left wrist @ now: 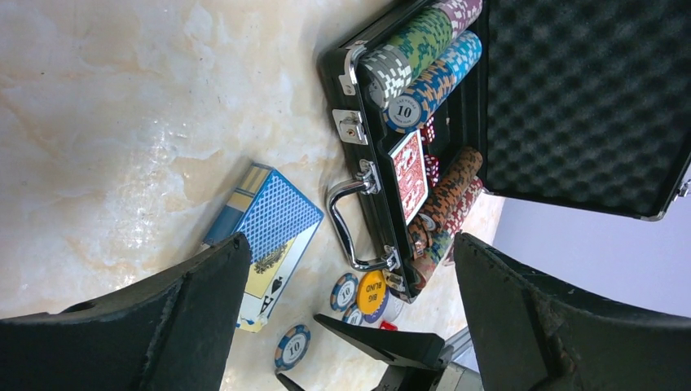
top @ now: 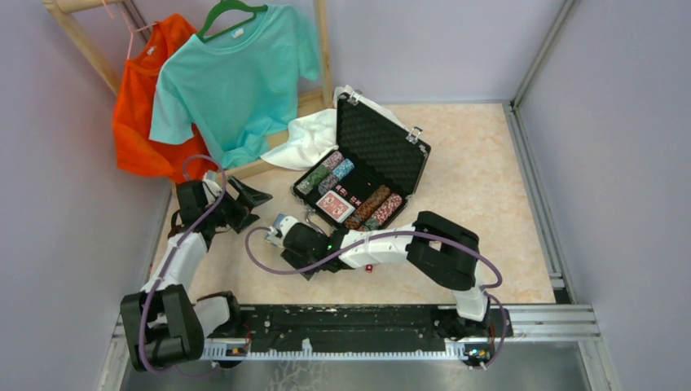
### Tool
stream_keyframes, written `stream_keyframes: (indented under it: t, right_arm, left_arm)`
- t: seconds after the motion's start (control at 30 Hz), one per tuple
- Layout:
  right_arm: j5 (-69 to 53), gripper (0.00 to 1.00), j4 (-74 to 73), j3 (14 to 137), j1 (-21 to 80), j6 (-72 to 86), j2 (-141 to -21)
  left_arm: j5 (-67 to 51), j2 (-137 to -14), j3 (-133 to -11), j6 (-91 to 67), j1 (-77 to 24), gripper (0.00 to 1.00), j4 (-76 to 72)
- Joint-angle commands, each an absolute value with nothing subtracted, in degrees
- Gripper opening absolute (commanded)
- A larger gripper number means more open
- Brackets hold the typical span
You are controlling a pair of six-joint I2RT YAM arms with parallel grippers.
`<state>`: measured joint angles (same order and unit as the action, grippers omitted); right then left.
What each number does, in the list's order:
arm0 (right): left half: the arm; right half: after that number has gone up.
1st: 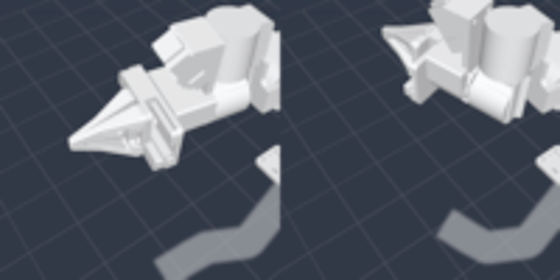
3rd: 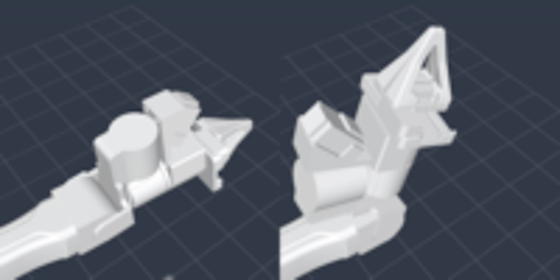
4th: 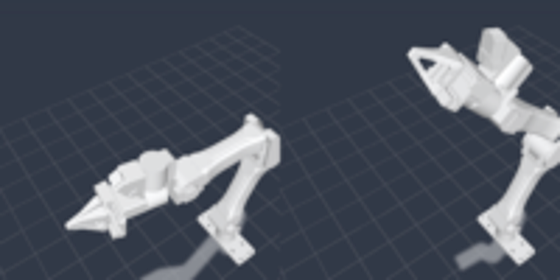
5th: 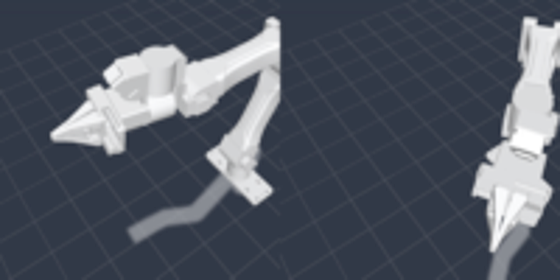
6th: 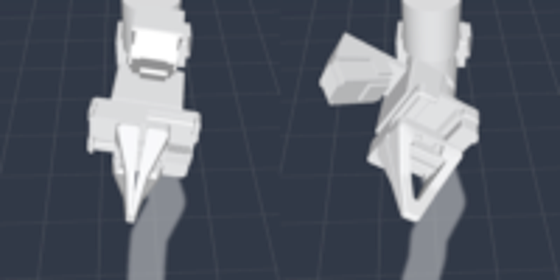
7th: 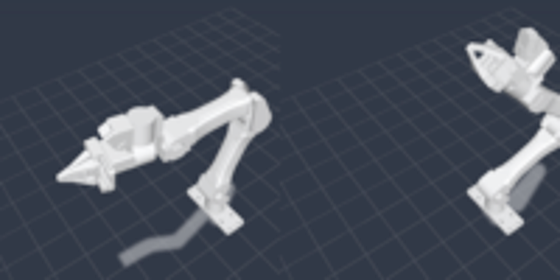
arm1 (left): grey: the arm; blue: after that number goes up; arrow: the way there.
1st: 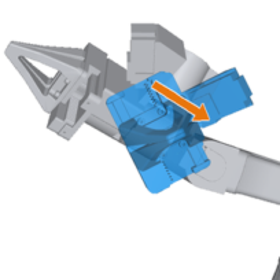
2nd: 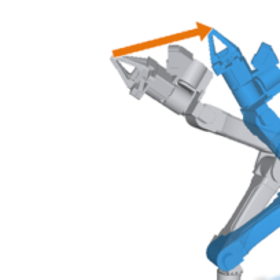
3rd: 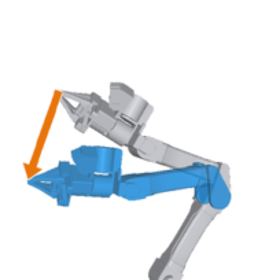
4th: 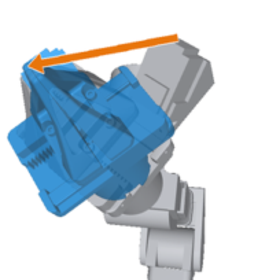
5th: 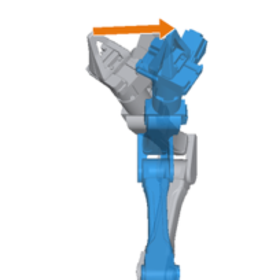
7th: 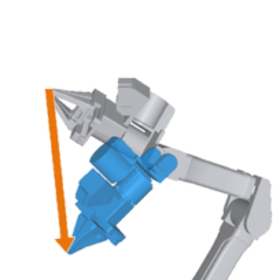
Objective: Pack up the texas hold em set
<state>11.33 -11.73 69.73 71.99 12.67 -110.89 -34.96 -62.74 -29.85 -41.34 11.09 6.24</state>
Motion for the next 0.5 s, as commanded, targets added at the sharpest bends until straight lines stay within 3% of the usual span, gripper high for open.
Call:
stream_keyframes:
  t: [0.0, 0.47]
  right_arm:
    - [11.73, 0.55, -11.14, 71.85, 71.91, 13.49, -111.93]
    - [12.35, 0.38, -11.92, 71.74, 71.97, 13.53, -112.20]
  left_arm:
    - [-37.20, -62.64, -29.40, -40.61, 11.60, 0.99, 4.49]
    - [-38.46, -63.22, -28.95, -40.72, 11.69, 0.99, 3.45]
